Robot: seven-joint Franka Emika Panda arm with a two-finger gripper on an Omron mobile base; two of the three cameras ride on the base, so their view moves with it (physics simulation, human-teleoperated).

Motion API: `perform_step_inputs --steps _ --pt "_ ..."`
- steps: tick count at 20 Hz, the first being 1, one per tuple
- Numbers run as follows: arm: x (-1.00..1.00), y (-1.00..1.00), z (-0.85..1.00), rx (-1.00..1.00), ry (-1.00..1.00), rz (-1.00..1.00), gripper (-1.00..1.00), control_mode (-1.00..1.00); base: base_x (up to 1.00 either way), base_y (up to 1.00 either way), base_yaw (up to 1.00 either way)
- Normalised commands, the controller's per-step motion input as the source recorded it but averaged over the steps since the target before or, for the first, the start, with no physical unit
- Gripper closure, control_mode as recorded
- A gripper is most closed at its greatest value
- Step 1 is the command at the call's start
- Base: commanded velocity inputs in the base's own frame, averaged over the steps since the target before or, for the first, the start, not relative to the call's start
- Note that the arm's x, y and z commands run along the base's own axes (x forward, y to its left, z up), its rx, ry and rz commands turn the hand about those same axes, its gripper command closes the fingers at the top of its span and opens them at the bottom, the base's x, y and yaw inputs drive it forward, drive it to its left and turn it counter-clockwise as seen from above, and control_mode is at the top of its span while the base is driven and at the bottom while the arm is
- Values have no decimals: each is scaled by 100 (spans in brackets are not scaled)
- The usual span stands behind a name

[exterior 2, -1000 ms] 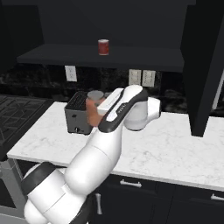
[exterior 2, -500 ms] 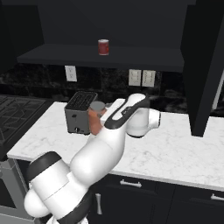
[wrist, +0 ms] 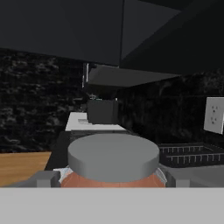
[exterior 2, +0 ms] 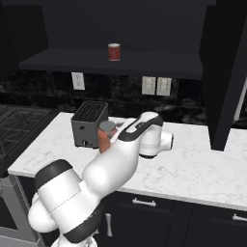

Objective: Pick the honey bottle and place it on the digital scale for weighing, and close the cabinet.

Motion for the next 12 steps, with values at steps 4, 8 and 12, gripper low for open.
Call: perform_step_inputs --steps 4,8,12 --pt "15 0 -32 0 0 0 100 -100 0 0 0" --pt "18 0 -19 0 0 0 100 -100 0 0 0" --pt "18 0 -15 0 0 0 100 -100 0 0 0"
